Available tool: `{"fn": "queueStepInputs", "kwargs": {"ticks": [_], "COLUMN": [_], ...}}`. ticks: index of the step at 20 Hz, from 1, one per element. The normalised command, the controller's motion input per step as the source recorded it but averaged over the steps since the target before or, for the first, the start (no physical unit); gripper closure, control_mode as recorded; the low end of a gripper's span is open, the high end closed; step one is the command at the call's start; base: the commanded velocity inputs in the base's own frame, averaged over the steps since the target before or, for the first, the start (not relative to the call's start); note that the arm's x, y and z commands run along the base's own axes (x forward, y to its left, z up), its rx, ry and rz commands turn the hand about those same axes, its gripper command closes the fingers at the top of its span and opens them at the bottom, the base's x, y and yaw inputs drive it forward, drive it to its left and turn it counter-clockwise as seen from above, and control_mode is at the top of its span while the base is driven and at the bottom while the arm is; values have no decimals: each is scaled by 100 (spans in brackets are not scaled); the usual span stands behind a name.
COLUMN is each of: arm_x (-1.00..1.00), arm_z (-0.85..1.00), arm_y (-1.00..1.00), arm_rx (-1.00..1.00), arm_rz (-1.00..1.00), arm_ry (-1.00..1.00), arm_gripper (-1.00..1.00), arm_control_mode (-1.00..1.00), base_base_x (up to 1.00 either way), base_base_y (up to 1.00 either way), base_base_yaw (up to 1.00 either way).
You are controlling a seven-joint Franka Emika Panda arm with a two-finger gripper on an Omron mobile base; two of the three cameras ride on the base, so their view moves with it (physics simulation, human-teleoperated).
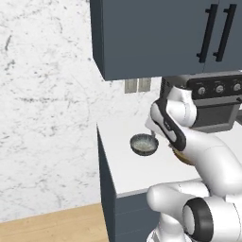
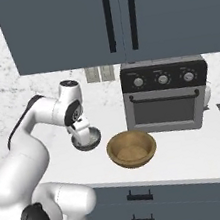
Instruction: Pick up the bowls on the counter and stack them on top of one another in the open cabinet. Place the smaller bowl on top of the larger bowl.
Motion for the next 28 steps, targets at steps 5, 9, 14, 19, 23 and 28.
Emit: {"fn": "queueStepInputs", "kwargs": {"ticks": [5,9,14,19,23,28], "arm_x": [8,28,39,40,36,34], "arm_z": [-51,-43,-27,-20,-44,-45], "arm_y": [0,0,0,0,0,0], "arm_rx": [0,0,0,0,-2,-4], "arm_rz": [0,0,-1,-2,-1,-3], "arm_ry": [-1,3,2,3,6,1], "arm_gripper": [-100,-100,-100,-100,-100,-100], "arm_control_mode": [-100,-100,-100,-100,-100,-100], "base_base_x": [0,0,0,0,0,0], "base_base_y": [0,0,0,0,0,0], "base_base_yaw": [0,0,0,0,0,0]}}
